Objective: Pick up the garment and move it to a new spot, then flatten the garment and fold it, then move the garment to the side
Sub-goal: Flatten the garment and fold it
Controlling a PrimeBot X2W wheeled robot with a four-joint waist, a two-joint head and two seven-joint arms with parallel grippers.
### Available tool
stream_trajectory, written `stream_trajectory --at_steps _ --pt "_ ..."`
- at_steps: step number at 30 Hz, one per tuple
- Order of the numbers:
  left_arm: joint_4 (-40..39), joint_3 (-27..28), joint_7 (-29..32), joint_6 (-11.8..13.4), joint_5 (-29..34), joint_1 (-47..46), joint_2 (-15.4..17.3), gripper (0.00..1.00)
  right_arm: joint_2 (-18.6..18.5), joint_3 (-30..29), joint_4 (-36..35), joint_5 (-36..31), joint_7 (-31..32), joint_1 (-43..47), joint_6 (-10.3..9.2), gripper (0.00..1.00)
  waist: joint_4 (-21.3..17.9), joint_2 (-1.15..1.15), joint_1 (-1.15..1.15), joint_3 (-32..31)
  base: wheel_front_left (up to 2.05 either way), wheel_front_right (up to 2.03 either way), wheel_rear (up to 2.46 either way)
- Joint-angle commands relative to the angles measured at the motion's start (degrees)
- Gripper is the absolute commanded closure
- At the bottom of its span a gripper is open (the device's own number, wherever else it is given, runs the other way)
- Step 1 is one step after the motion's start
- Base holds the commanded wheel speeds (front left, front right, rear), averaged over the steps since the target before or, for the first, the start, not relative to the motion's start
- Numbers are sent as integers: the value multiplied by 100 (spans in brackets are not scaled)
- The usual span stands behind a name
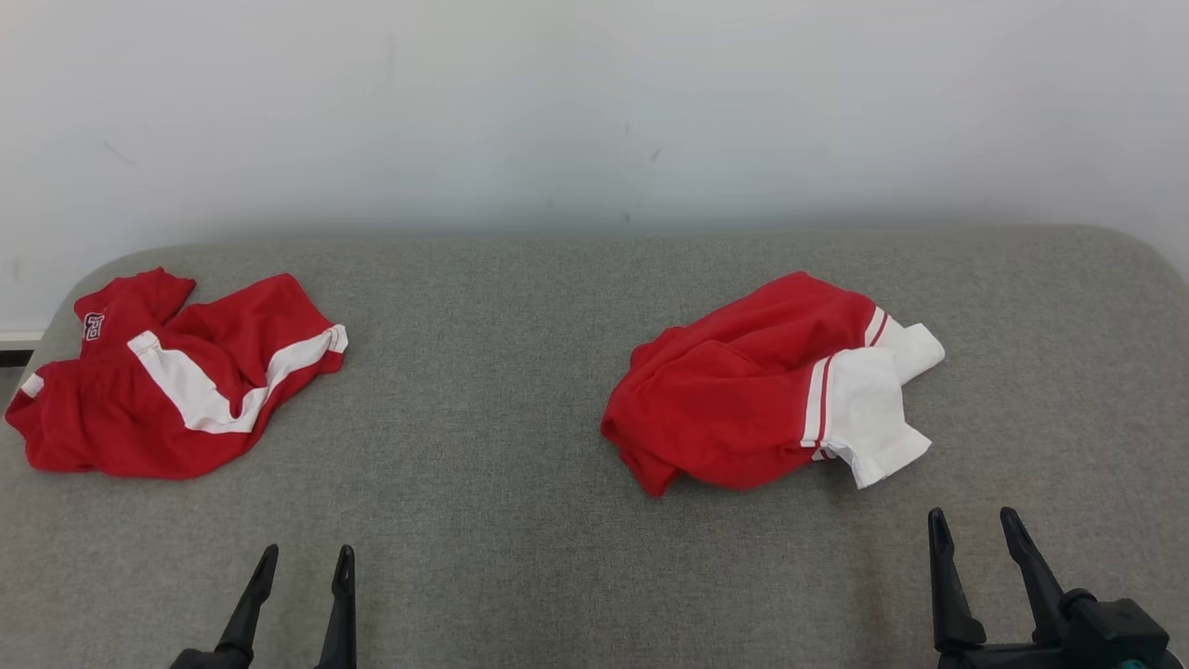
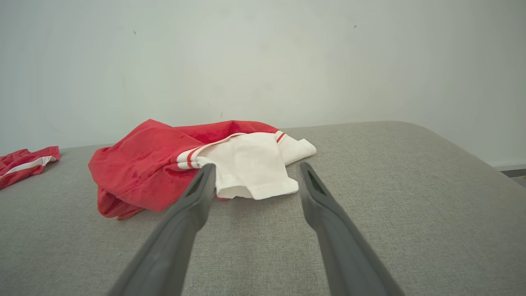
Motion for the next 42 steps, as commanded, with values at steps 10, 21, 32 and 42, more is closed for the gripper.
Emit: stream_trajectory --at_steps 10,21,32,42 --pt "69 51 -19 -45 127 33 -68 0 16 17 -9 -59 16 38 -14 0 7 0 0 7 0 0 0" --pt "104 116 -19 -70 178 37 -136 0 -47 34 13 -70 46 -117 -14 0 -12 0 0 16 0 0 0" --pt "67 84 -20 -79 309 -63 -296 0 -735 185 430 12 174 -1047 -14 0 114 0 0 214 0 0 0" --pt "140 62 -20 -99 335 -326 -310 0 -1254 271 1890 175 250 -2055 -15 0 359 0 0 558 0 0 0"
